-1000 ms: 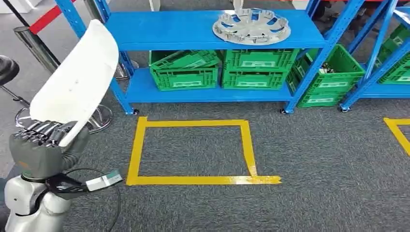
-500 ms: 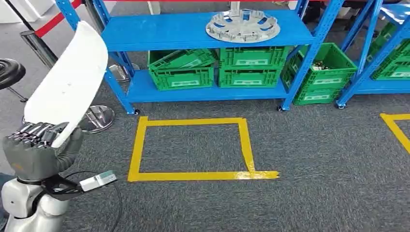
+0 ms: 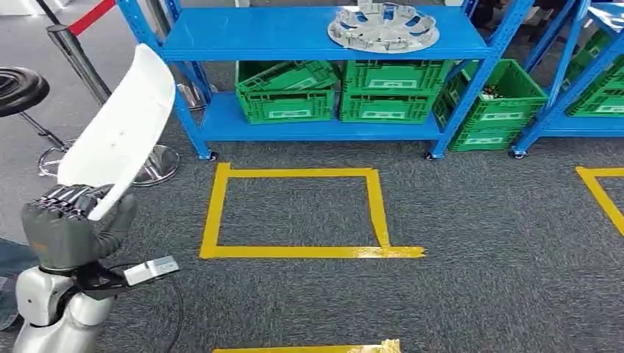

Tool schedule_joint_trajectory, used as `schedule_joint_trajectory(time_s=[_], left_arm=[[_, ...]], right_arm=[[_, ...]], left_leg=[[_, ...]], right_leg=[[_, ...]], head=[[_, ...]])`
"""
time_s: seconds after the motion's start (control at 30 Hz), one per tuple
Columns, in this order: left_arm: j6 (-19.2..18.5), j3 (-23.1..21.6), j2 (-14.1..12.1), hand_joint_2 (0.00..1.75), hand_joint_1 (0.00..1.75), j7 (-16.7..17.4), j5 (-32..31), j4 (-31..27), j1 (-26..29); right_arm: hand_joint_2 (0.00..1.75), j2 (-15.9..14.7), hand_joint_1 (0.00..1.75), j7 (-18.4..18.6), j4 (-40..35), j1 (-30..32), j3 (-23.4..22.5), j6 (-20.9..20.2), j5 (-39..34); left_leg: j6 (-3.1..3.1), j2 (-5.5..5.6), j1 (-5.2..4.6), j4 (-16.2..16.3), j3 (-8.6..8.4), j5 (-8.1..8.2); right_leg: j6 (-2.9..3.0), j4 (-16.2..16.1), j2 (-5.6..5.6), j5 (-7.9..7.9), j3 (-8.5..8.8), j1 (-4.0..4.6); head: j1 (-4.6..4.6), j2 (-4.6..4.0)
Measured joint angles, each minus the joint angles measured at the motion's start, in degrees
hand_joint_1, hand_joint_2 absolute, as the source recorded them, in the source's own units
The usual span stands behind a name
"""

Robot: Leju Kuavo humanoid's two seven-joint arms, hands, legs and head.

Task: Take the parts from the cabinet and place them on the table.

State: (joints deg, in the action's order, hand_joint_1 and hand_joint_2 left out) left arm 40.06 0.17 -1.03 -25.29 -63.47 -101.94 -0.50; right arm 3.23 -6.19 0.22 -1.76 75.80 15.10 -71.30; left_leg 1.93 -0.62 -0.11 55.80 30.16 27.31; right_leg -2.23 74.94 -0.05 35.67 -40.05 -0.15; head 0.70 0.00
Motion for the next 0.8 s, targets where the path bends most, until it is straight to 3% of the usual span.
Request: schedule_joint_trajectory(time_s=[0.03, 0.1, 0.13, 0.17, 0.2, 0.27, 0.3, 0.37, 0.43, 0.47, 0.5, 0.53, 0.63, 0.67, 0.8], left_arm=[[0.0, -0.1, 0.0, 1.75, 1.75, 0.0, 0.0, 0.2, 0.0], [0.0, -0.2, 0.0, 1.75, 1.75, 0.1, 0.0, 0.4, 0.0], [0.0, -0.3, -0.1, 1.75, 1.75, 0.3, 0.1, 0.5, -0.1], [0.0, -0.5, -0.3, 1.75, 1.75, 0.5, 0.2, 0.6, -0.3], [0.0, -0.8, -0.5, 1.75, 1.75, 0.7, 0.2, 0.7, -0.5], [0.0, -1.2, -0.8, 1.75, 1.75, 1.2, 0.2, 1.0, -0.7], [0.0, -1.5, -1.0, 1.75, 1.75, 1.4, 0.2, 1.2, -1.0], [0.0, -2.5, -1.7, 1.75, 1.75, 2.4, 0.4, 1.6, -1.8], [0.0, -3.1, -2.3, 1.75, 1.75, 3.0, 0.5, 1.9, -2.5], [0.0, -3.4, -2.5, 1.75, 1.75, 3.3, 0.5, 2.2, -2.7], [0.0, -4.0, -2.8, 1.75, 1.75, 3.6, 0.5, 2.5, -2.9], [0.0, -4.3, -3.1, 1.75, 1.75, 3.9, 0.5, 2.8, -3.2], [0.0, -5.4, -3.9, 1.75, 1.75, 4.8, 0.1, 3.2, -4.6], [0.0, -5.7, -4.1, 1.75, 1.75, 4.9, -0.1, 3.3, -5.1], [0.0, -6.6, -4.8, 1.75, 1.75, 5.3, -0.6, 3.6, -5.6]], right_arm=[[1.75, 0.0, 0.0, 0.0, 0.0, 0.1, 0.0, 0.0, 0.0], [1.75, 0.0, 0.0, 0.0, 0.1, 0.0, 0.0, 0.0, 0.0], [1.75, 0.0, 0.0, 0.0, 0.1, 0.0, 0.0, 0.0, 0.1], [1.75, 0.0, 0.0, 0.1, 0.1, -0.1, 0.0, 0.0, 0.1], [1.75, 0.0, 0.0, 0.2, 0.1, -0.1, 0.0, -0.1, 0.2], [1.75, 0.0, 0.0, 0.4, 0.1, -0.1, 0.0, -0.2, 0.1], [1.75, 0.0, 0.0, 0.6, 0.1, 0.0, 0.0, -0.4, 0.1], [1.75, 0.1, 0.0, 1.0, 0.1, -0.1, 0.0, -0.6, 0.1], [1.75, 0.1, 0.0, 1.2, 0.2, -0.1, 0.0, -1.0, 0.1], [1.75, 0.1, 0.0, 1.4, 0.2, -0.1, 0.0, -1.0, 0.1], [1.75, 0.1, 0.0, 1.6, 0.2, 0.0, 0.0, -1.1, 0.1], [1.75, 0.1, 0.0, 1.8, 0.2, 0.0, 0.0, -1.1, 0.1], [1.75, 0.1, 0.0, 2.0, 0.2, 0.0, 0.0, -1.2, 0.0], [1.75, 0.1, 0.0, 2.0, 0.2, -0.1, 0.0, -1.2, 0.0], [1.75, 0.1, 0.0, 1.9, 0.3, 0.1, -0.2, -1.1, -0.2]], left_leg=[[-0.02, 0.0, 0.01, 0.3, 0.1, 0.02], [-0.35, 0.03, 0.09, 0.9, 0.21, 0.26], [-0.62, 0.02, 0.09, 1.3, 0.32, 0.45], [-0.84, 0.1, -0.42, 2.0, 0.95, 0.54], [-1.08, 0.14, -0.41, 2.3, 1.66, 0.34], [-1.53, 0.08, -0.38, 2.4, 1.99, -0.05], [-1.71, 0.12, -0.35, 2.6, 2.12, 0.2], [-2.6, 0.24, -0.13, 6.2, 3.51, 3.43], [-3.14, 0.24, 0.21, 15.3, 7.13, 7.88], [-3.26, 0.24, 0.29, 18.6, 8.45, 9.01], [-3.26, 0.25, 0.35, 19.7, 8.74, 8.85], [-3.18, 0.24, 0.38, 18.1, 7.75, 7.36], [-2.47, 0.28, 0.35, 4.5, 0.79, 0.54], [-2.35, 0.35, 0.1, 3.4, 0.13, 1.35], [-1.44, 0.38, -0.05, 2.1, 0.69, 1.03]], right_leg=[[-0.05, -2.3, -0.01, -1.91, 1.41, -0.02], [0.02, -12.2, -0.03, -6.98, 6.51, -0.15], [0.06, -15.4, -0.02, -7.14, 7.93, -0.2], [0.2, -16.3, 0.17, -6.76, 8.58, -0.14], [0.94, -16.5, 0.23, -6.27, 8.7, -0.13], [1.34, -16.3, 0.37, -6.54, 8.07, 0.01], [1.83, -16.5, 0.33, -6.84, 8.0, -0.39], [2.47, -16.6, 0.19, -7.18, 7.96, -0.44], [2.77, -16.6, 0.17, -7.38, 7.56, -0.37], [2.89, -16.6, 0.16, -7.48, 7.4, -0.36], [2.92, -16.5, 0.16, -7.58, 7.26, -0.35], [2.92, -16.5, 0.18, -7.68, 7.17, -0.35], [2.63, -16.5, 0.24, -7.93, 7.18, -0.35], [2.31, -16.5, 0.23, -8.12, 6.94, -0.14], [1.06, -16.7, 0.1, -9.0, 6.18, -0.02]], head=[[0.11, 0.0], [0.09, 0.0], [0.09, 0.0], [0.13, 0.0], [-0.04, 0.0], [0.0, 0.0], [0.04, 0.0], [-0.54, 0.0], [-0.59, 0.0], [-0.59, 0.0], [-0.57, 0.0], [-0.63, 0.0], [-0.61, 0.0], [-0.52, 0.0], [-0.57, 0.0]])
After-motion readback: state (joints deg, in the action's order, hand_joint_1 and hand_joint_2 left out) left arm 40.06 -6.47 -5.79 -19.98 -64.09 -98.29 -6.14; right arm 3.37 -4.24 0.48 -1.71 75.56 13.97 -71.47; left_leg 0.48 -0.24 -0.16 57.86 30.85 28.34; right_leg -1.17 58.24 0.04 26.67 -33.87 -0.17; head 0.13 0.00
